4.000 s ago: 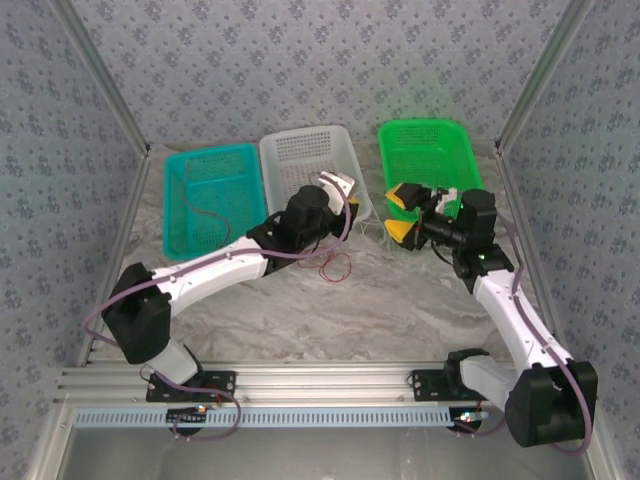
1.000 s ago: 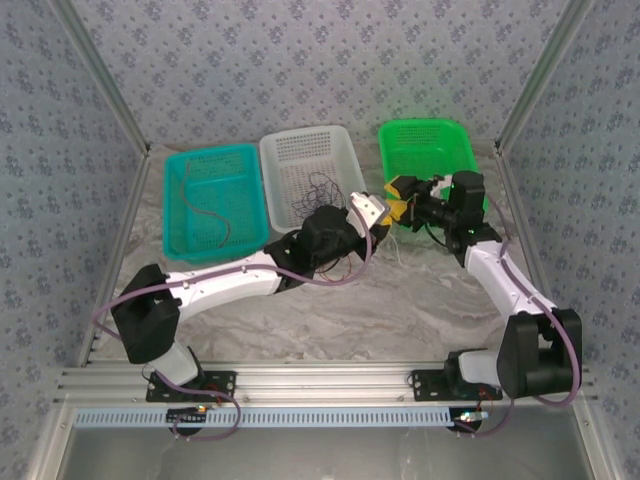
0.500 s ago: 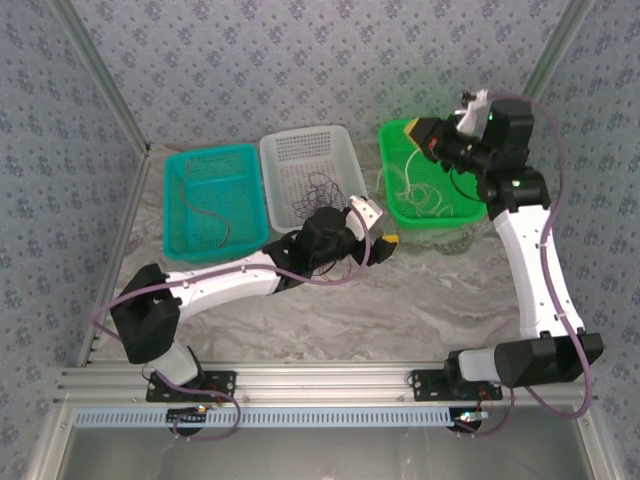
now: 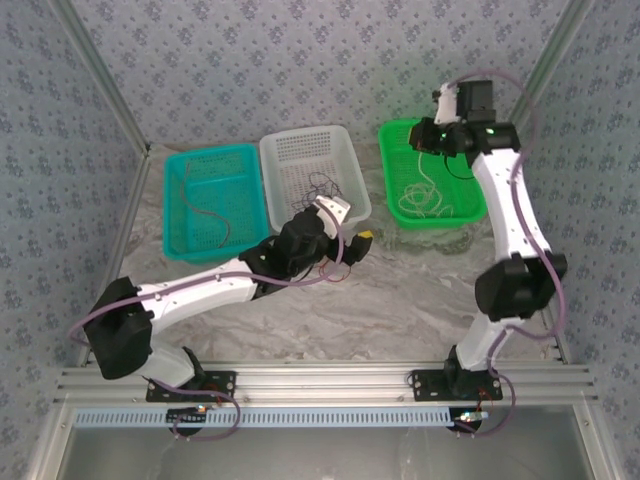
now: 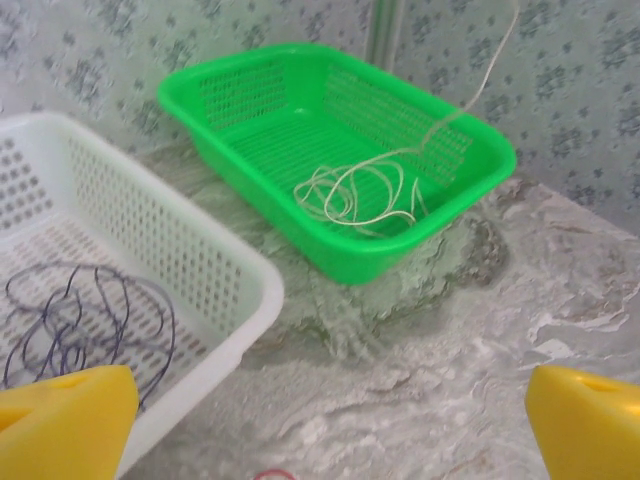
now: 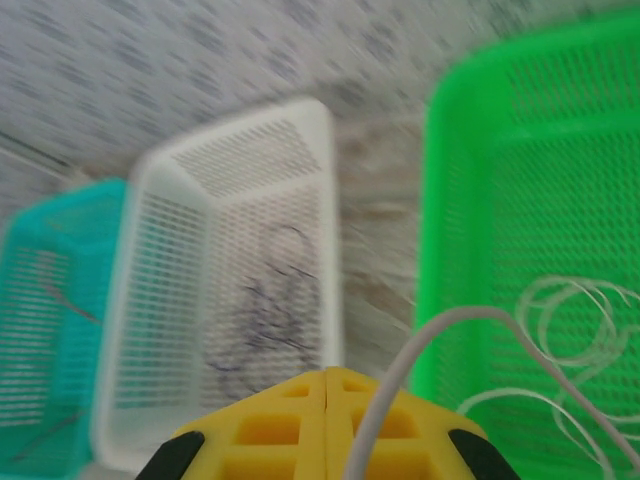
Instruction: Untangle the cables
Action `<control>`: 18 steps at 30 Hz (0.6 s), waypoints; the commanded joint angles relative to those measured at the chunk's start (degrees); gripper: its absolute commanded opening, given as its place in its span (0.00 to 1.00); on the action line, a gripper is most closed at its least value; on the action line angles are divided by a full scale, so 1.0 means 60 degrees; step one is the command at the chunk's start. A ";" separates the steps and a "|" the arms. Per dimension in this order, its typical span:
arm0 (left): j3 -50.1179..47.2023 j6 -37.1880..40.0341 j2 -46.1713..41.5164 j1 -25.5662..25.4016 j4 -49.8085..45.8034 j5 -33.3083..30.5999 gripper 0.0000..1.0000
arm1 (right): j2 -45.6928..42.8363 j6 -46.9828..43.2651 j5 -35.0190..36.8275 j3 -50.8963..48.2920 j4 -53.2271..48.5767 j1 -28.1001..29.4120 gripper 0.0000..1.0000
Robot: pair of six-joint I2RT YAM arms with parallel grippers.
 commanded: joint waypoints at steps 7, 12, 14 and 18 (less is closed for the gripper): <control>-0.0354 -0.1353 -0.0412 0.0175 -0.1572 -0.0819 0.99 | 0.2200 -0.0952 0.1319 0.0165 -0.0226 -0.0314 0.00; -0.0507 -0.2141 -0.0474 0.0265 -0.2329 -0.1437 0.99 | 0.3707 -0.1000 0.1896 0.1820 -0.1482 -0.0463 0.47; -0.0641 -0.2341 -0.0578 0.0334 -0.2377 -0.1526 0.99 | 0.3943 -0.1276 0.2435 0.2184 -0.1933 -0.0438 0.69; -0.0855 -0.2587 -0.0727 0.0532 -0.2344 -0.1588 0.99 | 0.2908 -0.1463 0.2909 0.1273 -0.0822 -0.0392 0.91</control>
